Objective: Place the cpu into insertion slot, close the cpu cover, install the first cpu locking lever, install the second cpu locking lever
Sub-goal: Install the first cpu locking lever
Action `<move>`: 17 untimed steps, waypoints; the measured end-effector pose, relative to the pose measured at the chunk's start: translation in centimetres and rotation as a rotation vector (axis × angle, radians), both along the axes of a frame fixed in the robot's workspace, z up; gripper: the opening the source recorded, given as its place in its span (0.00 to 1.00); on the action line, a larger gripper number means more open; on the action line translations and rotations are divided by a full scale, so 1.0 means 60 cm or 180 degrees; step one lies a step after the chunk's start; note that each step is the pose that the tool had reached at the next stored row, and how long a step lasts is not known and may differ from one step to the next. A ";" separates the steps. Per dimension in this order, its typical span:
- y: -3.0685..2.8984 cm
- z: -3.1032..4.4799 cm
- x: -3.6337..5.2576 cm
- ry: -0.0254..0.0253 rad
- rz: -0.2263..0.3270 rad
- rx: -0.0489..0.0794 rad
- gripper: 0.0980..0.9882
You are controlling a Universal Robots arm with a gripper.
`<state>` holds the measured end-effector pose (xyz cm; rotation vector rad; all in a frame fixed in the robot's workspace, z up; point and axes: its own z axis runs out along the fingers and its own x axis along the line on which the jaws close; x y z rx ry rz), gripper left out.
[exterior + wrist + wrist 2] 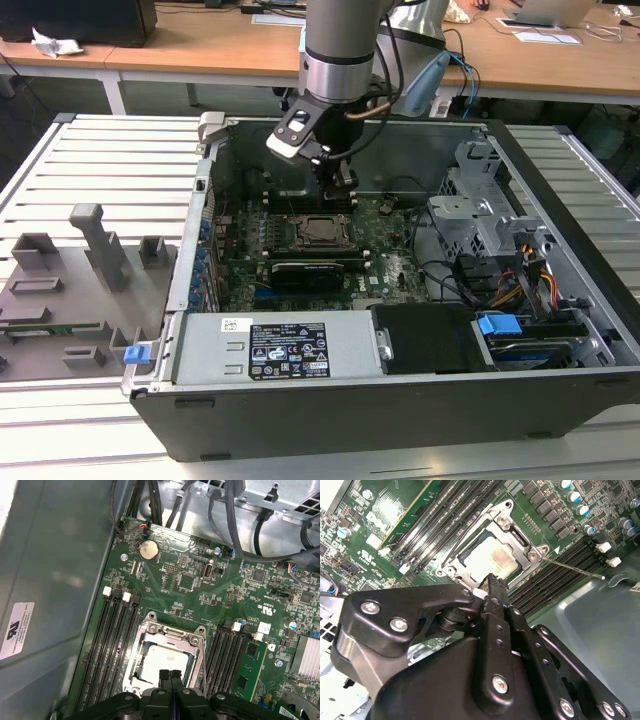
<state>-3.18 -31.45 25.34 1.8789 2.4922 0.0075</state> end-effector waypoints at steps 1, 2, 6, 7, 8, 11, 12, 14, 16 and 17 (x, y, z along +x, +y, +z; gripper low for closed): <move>0.0000 0.000 0.000 0.0000 0.0008 0.0000 0.01; 0.0000 0.000 0.000 0.0000 0.0018 -0.0001 0.01; 0.0000 0.000 0.000 0.0000 0.0044 -0.0001 0.01; 0.0000 0.000 0.000 0.0000 0.0051 -0.0001 0.01; 0.0000 0.000 0.000 0.0000 0.0062 -0.0001 0.01; 0.0000 0.000 0.000 0.0000 0.0095 -0.0001 0.01; 0.0000 0.000 0.000 0.0000 0.0106 -0.0001 0.01; 0.0000 0.000 0.000 0.0000 0.0141 -0.0001 0.01; 0.0000 0.000 0.000 0.0000 0.0164 -0.0001 0.01; 0.0000 0.000 0.000 0.0000 0.0184 -0.0001 0.01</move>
